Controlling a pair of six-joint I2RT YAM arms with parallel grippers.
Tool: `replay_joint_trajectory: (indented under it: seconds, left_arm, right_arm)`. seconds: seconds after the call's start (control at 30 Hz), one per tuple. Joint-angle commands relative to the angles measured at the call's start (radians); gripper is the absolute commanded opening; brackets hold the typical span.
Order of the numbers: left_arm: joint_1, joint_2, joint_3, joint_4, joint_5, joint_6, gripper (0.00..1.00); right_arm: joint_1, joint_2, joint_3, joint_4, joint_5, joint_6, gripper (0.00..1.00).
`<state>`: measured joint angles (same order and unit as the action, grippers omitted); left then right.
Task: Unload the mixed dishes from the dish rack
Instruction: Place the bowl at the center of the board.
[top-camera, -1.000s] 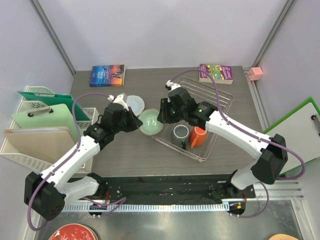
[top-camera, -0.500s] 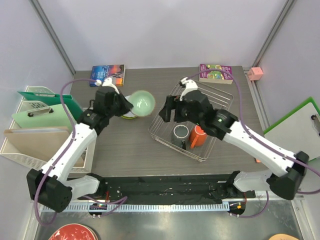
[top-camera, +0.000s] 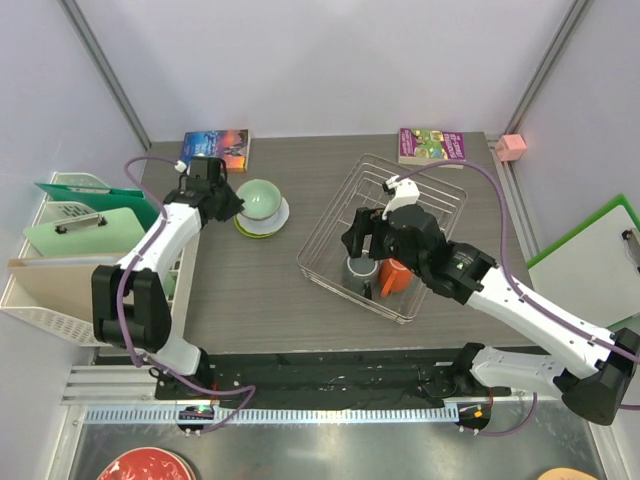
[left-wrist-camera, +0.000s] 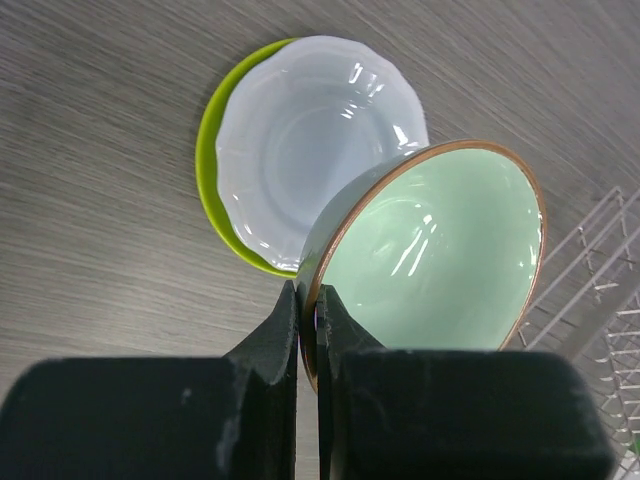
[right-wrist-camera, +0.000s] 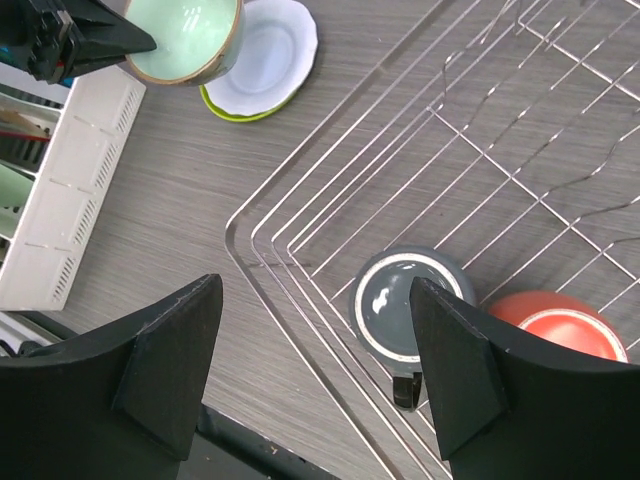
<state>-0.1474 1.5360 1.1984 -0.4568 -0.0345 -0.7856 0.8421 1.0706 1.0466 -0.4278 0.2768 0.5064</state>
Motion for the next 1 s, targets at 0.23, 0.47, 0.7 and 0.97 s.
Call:
replay_joint_trajectory:
  seconds: [0.23,0.47,0.7,0.97]
  left_arm:
    - [0.066,0.137,0.037,0.185,0.087,-0.043,0.0]
    - [0.092,0.226,0.026,0.271,0.156,-0.072,0.0]
    - [0.092,0.248,0.024,0.277,0.151,-0.066,0.0]
    - [0.092,0.199,0.052,0.198,0.128,-0.04,0.44]
  right_arm:
    - [0.002,-0.066,-0.049,0.04,0.022,0.014,0.8]
    - [0.002,-0.055,-0.062,0.04,0.012,0.026,0.8]
    - [0.002,-0.044,-0.074,0.04,0.029,0.026,0.8]
    - [0.002,-0.028,-0.083,0.041,0.036,0.021,0.8]
